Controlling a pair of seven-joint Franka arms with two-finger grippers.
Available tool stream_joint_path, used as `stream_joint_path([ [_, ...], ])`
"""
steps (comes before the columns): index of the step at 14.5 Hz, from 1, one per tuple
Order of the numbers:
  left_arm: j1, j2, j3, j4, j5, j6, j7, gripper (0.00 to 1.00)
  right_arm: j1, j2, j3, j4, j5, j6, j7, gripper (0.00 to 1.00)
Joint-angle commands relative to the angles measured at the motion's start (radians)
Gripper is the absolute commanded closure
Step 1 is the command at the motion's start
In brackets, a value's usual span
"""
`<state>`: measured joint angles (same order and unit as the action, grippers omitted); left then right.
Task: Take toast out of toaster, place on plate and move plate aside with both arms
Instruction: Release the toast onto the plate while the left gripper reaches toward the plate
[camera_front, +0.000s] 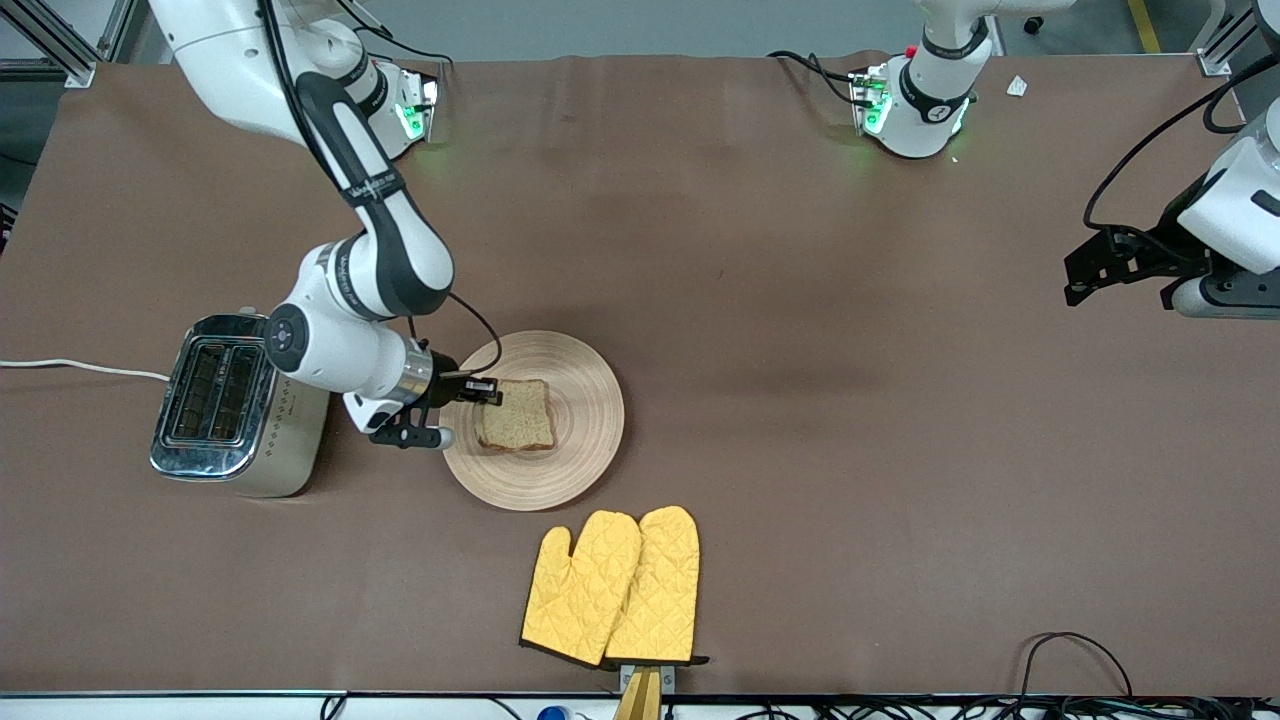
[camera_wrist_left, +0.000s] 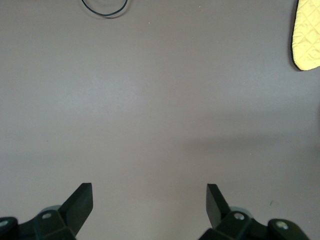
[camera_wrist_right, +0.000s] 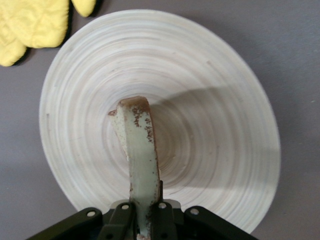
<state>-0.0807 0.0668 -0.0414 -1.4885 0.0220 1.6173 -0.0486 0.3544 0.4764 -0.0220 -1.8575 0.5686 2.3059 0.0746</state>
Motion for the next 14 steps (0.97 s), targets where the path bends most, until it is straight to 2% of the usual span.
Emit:
stream_joint_path([
  [1, -0.002, 0.001, -0.008, 0.004, -0.01, -0.023, 0.001, 0.0, -0.018, 0.013, 0.008, -0.006, 0.027, -0.003, -0.029, 0.98],
  [5, -0.001, 0.016, -0.009, -0.006, -0.08, -0.086, 0.001, 0.0, -0.06, 0.027, 0.007, -0.048, 0.025, -0.011, -0.052, 0.94],
  [6, 0.001, 0.027, -0.009, -0.015, -0.117, -0.089, -0.002, 0.0, -0.074, 0.028, 0.007, -0.049, 0.025, -0.022, -0.052, 0.74],
  [7, -0.001, 0.033, -0.009, -0.025, -0.141, -0.09, -0.016, 0.0, -0.089, 0.034, 0.007, -0.048, 0.025, -0.043, -0.053, 0.43],
  [8, -0.001, 0.05, -0.009, -0.025, -0.157, -0.088, -0.019, 0.0, -0.1, 0.036, 0.007, -0.048, 0.025, -0.049, -0.049, 0.18],
  [9, -0.001, 0.073, -0.009, -0.025, -0.181, -0.086, -0.022, 0.0, -0.1, 0.036, 0.007, -0.048, 0.025, -0.049, -0.044, 0.01],
  [14, -0.025, 0.192, -0.011, -0.024, -0.235, -0.057, -0.022, 0.0, -0.106, 0.005, -0.035, -0.02, -0.001, -0.16, -0.047, 0.0],
])
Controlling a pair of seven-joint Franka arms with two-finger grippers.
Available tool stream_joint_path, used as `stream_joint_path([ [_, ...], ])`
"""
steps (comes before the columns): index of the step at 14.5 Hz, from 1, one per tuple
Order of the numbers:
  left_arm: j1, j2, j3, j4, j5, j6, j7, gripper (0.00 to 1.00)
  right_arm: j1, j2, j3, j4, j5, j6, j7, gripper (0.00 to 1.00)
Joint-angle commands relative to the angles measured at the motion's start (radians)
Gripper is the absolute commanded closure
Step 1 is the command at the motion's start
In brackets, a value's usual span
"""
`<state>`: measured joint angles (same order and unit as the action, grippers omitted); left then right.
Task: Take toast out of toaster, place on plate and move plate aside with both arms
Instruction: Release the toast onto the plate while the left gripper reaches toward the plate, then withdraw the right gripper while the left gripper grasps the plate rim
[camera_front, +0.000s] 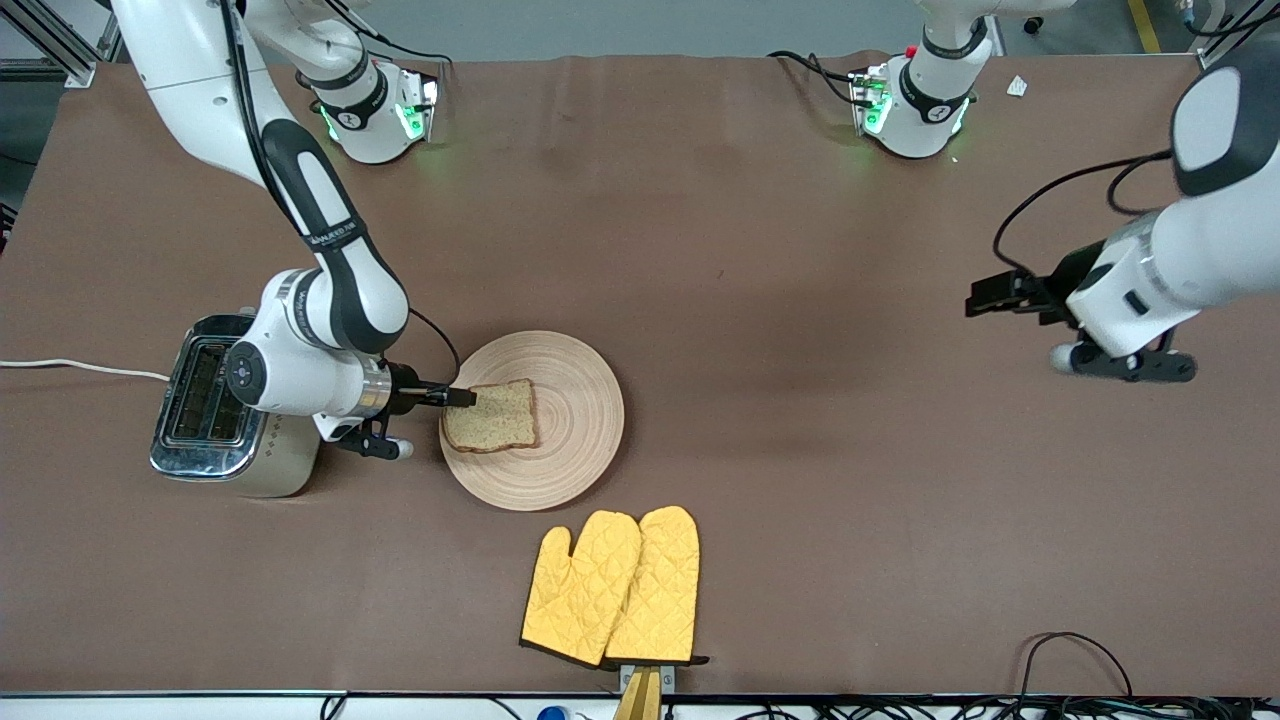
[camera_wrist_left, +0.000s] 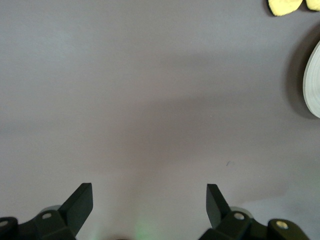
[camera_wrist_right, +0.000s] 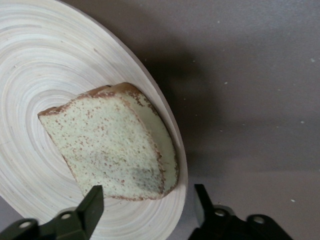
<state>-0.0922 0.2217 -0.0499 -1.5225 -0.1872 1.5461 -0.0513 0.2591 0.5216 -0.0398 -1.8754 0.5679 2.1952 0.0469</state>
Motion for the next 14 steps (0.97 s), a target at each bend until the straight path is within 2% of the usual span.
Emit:
stream_joint_path([
  [1, -0.017, 0.068, -0.002, 0.012, -0.034, 0.028, -0.019, 0.0, -0.011, -0.058, -0.026, -0.001, -0.019, -0.061, -0.018, 0.0],
  [5, -0.04, 0.169, -0.005, 0.012, -0.099, 0.103, -0.021, 0.0, -0.011, -0.181, -0.069, 0.012, -0.199, -0.135, -0.016, 0.0],
  [7, -0.055, 0.223, -0.005, 0.01, -0.19, 0.136, -0.021, 0.0, -0.017, -0.236, -0.1, 0.068, -0.29, -0.242, -0.015, 0.0],
  [10, -0.072, 0.327, -0.018, 0.013, -0.377, 0.198, 0.0, 0.0, -0.024, -0.297, -0.156, 0.168, -0.373, -0.373, -0.018, 0.0],
  [12, -0.087, 0.407, -0.074, 0.018, -0.528, 0.308, 0.001, 0.0, -0.03, -0.347, -0.176, 0.199, -0.434, -0.393, -0.032, 0.0],
  [14, -0.131, 0.471, -0.117, 0.018, -0.58, 0.475, 0.002, 0.0, -0.034, -0.388, -0.187, 0.251, -0.508, -0.474, -0.03, 0.0],
])
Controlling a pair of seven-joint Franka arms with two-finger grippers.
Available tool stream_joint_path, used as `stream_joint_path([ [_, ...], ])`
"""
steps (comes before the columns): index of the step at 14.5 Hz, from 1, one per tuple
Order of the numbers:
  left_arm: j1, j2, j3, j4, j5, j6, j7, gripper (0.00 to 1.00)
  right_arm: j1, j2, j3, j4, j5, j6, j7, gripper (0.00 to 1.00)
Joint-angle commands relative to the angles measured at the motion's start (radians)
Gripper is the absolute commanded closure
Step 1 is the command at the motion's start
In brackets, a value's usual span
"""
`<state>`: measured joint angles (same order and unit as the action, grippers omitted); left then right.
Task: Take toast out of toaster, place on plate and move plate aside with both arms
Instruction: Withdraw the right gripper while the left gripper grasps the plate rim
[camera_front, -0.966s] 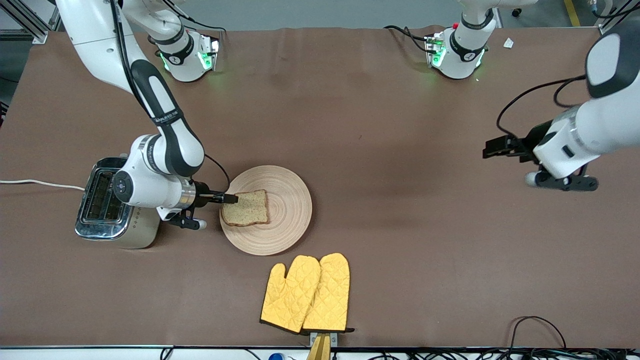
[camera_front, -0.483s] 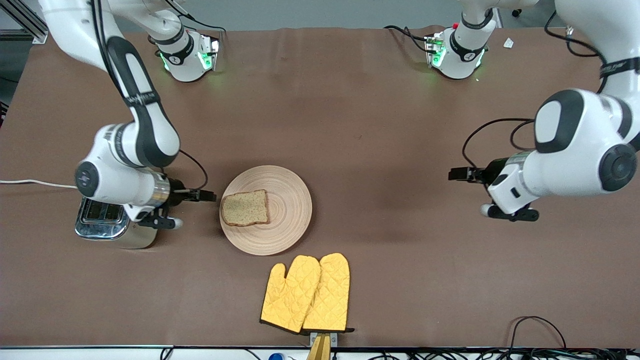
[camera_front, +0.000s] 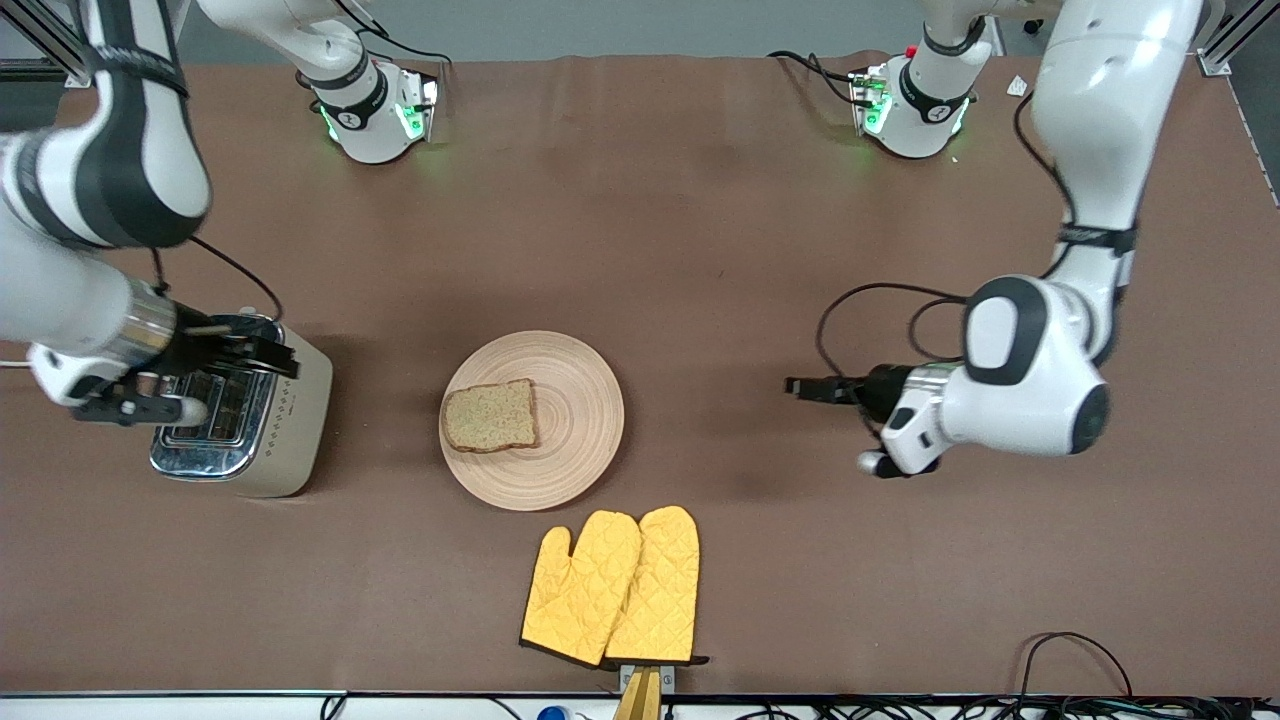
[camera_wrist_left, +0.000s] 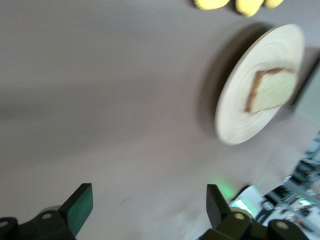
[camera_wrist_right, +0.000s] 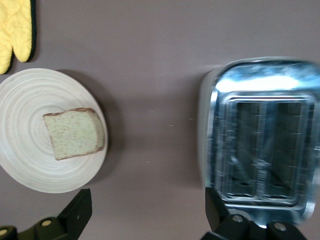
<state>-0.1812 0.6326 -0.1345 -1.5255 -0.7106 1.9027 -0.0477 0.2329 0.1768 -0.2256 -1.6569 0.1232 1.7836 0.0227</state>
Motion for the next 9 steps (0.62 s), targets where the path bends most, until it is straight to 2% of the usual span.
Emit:
stream_joint_path([
  [1, -0.067, 0.091, -0.048, 0.021, -0.079, 0.203, -0.001, 0.0, -0.006, -0.052, -0.02, 0.061, -0.065, -0.1, -0.006, 0.0],
  [3, -0.122, 0.168, -0.083, 0.039, -0.148, 0.352, 0.006, 0.0, -0.006, -0.056, -0.06, 0.121, -0.066, -0.189, -0.003, 0.0],
  [5, -0.184, 0.237, -0.091, 0.094, -0.211, 0.445, 0.012, 0.0, -0.004, -0.072, -0.084, 0.146, -0.069, -0.228, -0.009, 0.0],
  [9, -0.274, 0.328, -0.093, 0.172, -0.259, 0.574, 0.019, 0.0, -0.006, -0.122, -0.084, 0.146, -0.094, -0.247, -0.009, 0.0],
])
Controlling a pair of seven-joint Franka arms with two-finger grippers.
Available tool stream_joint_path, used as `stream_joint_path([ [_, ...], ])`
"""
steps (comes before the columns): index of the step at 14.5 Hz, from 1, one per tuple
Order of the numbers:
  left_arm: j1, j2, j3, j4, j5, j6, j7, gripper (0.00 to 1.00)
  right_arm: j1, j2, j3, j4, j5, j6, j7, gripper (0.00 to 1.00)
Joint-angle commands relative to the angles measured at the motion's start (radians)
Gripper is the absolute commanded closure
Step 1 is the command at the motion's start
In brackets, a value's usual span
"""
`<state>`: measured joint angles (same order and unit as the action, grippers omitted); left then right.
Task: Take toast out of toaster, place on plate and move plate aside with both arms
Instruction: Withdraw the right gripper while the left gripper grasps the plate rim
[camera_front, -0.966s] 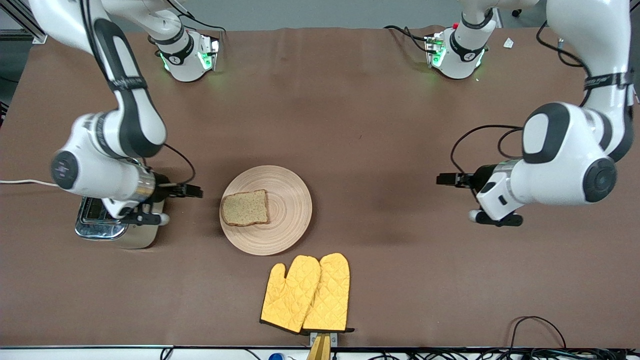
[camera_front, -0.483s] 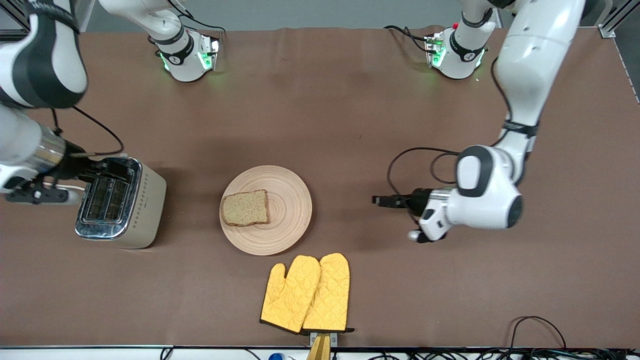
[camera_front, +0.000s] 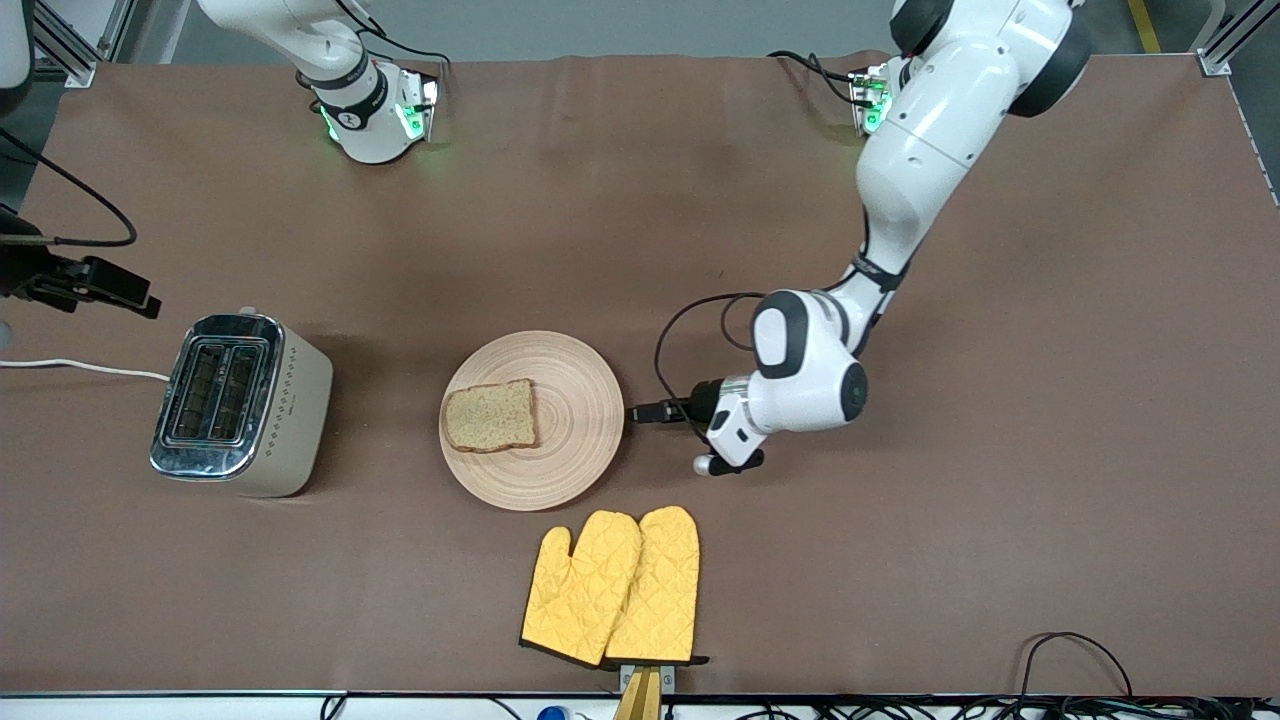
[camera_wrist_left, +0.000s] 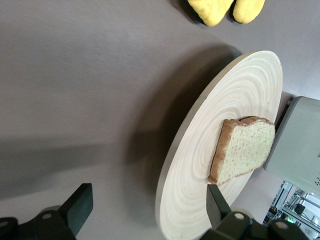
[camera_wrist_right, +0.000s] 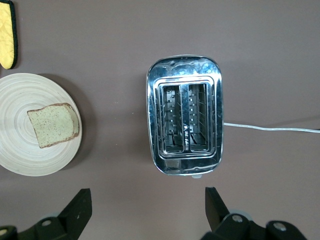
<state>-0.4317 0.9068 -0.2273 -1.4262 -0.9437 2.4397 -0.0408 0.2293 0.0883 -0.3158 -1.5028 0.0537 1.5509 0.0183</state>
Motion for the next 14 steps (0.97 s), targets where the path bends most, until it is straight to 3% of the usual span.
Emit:
stream_joint_path([
  [1, -0.031, 0.067, -0.004, 0.082, -0.033, 0.054, 0.013, 0.0, -0.004, -0.039, 0.004, -0.008, -0.025, -0.014, -0.004, 0.0],
  [4, -0.065, 0.095, -0.026, 0.101, -0.037, 0.119, 0.013, 0.03, -0.06, -0.039, 0.039, -0.01, -0.023, -0.037, -0.004, 0.0],
  [5, -0.076, 0.096, -0.026, 0.101, -0.037, 0.137, 0.013, 0.07, -0.111, -0.039, 0.099, -0.011, -0.023, -0.038, -0.006, 0.0],
  [7, -0.09, 0.098, -0.024, 0.102, -0.035, 0.147, 0.015, 0.29, -0.239, -0.051, 0.24, -0.019, -0.023, -0.057, -0.004, 0.0],
  [8, -0.091, 0.096, -0.026, 0.102, -0.037, 0.154, 0.024, 0.5, -0.275, -0.051, 0.274, -0.017, -0.024, -0.057, -0.004, 0.0],
  [11, -0.104, 0.099, -0.026, 0.101, -0.035, 0.179, 0.032, 0.97, -0.303, -0.05, 0.302, -0.016, -0.028, -0.057, -0.012, 0.0],
  [14, -0.09, 0.095, -0.026, 0.093, -0.047, 0.18, 0.149, 1.0, -0.323, -0.047, 0.342, -0.014, -0.029, -0.057, -0.014, 0.0],
])
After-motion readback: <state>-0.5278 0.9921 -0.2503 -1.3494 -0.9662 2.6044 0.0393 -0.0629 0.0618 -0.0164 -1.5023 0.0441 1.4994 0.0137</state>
